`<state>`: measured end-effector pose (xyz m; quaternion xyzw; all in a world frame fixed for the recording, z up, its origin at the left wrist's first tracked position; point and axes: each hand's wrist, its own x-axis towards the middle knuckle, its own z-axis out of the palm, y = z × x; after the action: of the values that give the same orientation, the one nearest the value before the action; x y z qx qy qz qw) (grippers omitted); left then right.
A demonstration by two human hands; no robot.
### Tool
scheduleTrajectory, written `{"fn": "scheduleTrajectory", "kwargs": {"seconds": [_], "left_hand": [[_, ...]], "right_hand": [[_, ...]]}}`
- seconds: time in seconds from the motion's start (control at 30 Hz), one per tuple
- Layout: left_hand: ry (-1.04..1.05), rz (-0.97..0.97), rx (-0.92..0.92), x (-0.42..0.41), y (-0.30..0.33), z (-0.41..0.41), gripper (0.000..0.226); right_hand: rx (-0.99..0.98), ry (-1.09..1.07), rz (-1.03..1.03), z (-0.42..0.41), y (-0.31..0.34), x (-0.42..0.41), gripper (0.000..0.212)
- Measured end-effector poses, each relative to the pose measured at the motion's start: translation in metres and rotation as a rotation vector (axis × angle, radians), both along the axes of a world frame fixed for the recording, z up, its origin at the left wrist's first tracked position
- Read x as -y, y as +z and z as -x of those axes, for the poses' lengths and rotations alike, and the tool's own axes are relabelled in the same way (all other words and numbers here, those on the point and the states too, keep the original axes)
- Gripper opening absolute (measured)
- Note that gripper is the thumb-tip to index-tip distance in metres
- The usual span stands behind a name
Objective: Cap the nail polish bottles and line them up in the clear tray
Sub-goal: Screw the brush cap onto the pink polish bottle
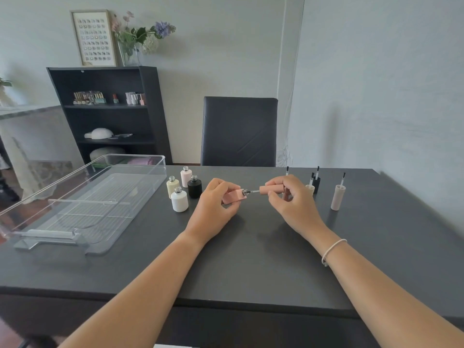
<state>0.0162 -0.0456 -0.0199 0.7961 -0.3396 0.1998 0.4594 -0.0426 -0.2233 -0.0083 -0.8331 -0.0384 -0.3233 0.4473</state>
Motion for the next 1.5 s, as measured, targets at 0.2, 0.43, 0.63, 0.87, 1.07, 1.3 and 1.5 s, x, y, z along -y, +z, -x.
{"fn": "scheduleTrajectory", "kwargs": {"seconds": [0.2,0.43,0.63,0.87,1.07,1.3,1.5], "left_hand": [[0.006,-0.017,0.025,0.0005,0.0007,0.0012,0.018],[0.029,-0.006,0.01,0.0,0.0014,0.0019,0.017],[0.031,-0.021,0.008,-0.0004,0.0019,0.0032,0.018],[0.019,-0.016,0.015,0.0006,0.0027,0.0048,0.018],[0.019,-0.045,0.025,0.0008,0.0034,0.0052,0.018],[0.031,-0.085,0.063,0.0007,0.003,0.0061,0.02],[0.043,-0.081,0.084,0.0009,0.0038,0.0058,0.019]], "right_hand": [[0.024,0.005,0.049,0.0004,-0.0001,-0.0012,0.021],[0.087,-0.007,0.047,0.0045,0.0012,0.0003,0.029],[0.099,0.004,0.036,0.0065,0.001,0.0007,0.025],[0.031,0.001,0.046,0.0019,-0.0017,0.0018,0.02],[0.058,0.024,0.094,0.0016,-0.0009,-0.0006,0.022],[0.074,0.029,0.205,0.005,0.0003,-0.0022,0.024],[0.095,0.0,0.201,0.0055,0.0005,0.001,0.024]]}}
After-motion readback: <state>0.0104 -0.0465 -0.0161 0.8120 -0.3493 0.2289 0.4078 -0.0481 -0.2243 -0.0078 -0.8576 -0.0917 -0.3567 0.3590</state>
